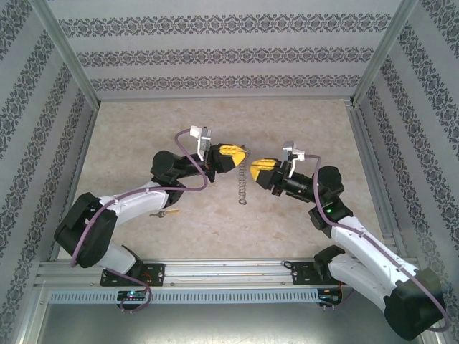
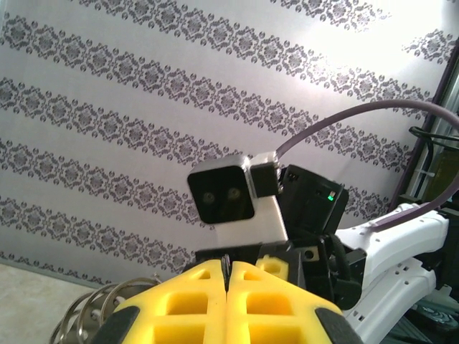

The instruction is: Put the keys on the keyring

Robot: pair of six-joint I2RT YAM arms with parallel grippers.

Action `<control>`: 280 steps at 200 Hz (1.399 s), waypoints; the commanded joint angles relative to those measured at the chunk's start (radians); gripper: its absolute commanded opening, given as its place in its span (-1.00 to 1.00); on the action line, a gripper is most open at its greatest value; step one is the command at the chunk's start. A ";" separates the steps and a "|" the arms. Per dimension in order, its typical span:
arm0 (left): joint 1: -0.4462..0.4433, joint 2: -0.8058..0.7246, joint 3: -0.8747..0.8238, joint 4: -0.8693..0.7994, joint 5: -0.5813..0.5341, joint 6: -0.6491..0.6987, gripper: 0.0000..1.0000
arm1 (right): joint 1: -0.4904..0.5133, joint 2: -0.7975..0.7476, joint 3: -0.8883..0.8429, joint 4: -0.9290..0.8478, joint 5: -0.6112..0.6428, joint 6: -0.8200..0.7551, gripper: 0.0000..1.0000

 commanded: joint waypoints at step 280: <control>-0.029 -0.147 0.271 -1.177 0.145 0.606 -1.00 | -0.109 -0.150 0.007 -0.207 -0.015 -0.091 -0.45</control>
